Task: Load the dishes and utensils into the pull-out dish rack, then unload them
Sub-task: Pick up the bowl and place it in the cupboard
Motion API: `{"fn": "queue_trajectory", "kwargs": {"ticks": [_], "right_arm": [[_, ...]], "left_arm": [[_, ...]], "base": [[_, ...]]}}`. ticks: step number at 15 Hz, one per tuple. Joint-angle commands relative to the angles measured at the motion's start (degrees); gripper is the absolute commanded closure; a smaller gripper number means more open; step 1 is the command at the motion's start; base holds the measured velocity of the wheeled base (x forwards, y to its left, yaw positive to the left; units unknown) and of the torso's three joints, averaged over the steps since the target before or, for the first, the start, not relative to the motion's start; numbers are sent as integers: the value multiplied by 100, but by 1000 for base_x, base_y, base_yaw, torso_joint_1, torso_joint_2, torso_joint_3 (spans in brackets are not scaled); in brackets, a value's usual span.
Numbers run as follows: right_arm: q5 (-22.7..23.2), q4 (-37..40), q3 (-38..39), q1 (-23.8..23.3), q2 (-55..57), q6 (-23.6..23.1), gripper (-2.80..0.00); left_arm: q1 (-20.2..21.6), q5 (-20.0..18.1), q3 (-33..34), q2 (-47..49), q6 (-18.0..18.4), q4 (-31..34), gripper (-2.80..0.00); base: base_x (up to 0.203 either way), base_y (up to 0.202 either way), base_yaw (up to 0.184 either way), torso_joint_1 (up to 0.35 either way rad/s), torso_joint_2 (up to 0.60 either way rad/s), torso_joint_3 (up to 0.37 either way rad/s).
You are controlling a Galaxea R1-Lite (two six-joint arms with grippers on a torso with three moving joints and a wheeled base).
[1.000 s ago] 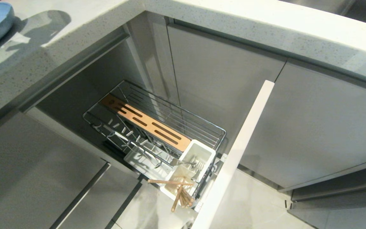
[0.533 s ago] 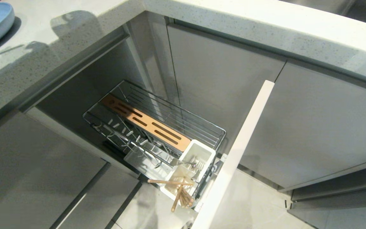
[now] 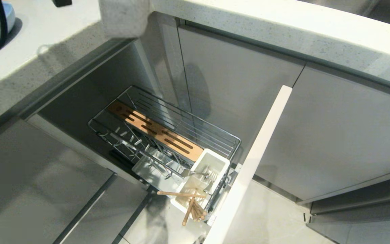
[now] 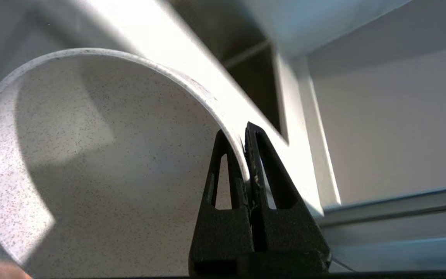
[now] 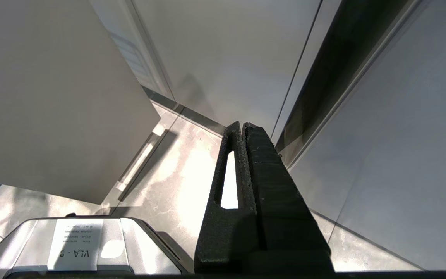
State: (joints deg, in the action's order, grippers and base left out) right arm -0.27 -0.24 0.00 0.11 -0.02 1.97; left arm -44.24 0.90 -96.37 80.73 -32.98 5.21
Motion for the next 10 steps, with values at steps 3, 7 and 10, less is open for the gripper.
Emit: {"fn": "queue_trajectory", "kwargs": {"ticks": [3,7,10], "right_arm": [[0,-2,9,4,-16,3,0],[-4,-2,9,-1,-23,3,0],[0,-2,9,5,-19,3,0]], "left_arm": [[-42,-9,1039,-180,-1410,-87,0],[-42,214,2187,-185,-2282,-801,0],[-41,884,2857,-83,-2881,-1476,0]], "base": [[0,0,0,0,0,0],[0,0,0,0,0,0],[0,0,0,0,0,0]]}}
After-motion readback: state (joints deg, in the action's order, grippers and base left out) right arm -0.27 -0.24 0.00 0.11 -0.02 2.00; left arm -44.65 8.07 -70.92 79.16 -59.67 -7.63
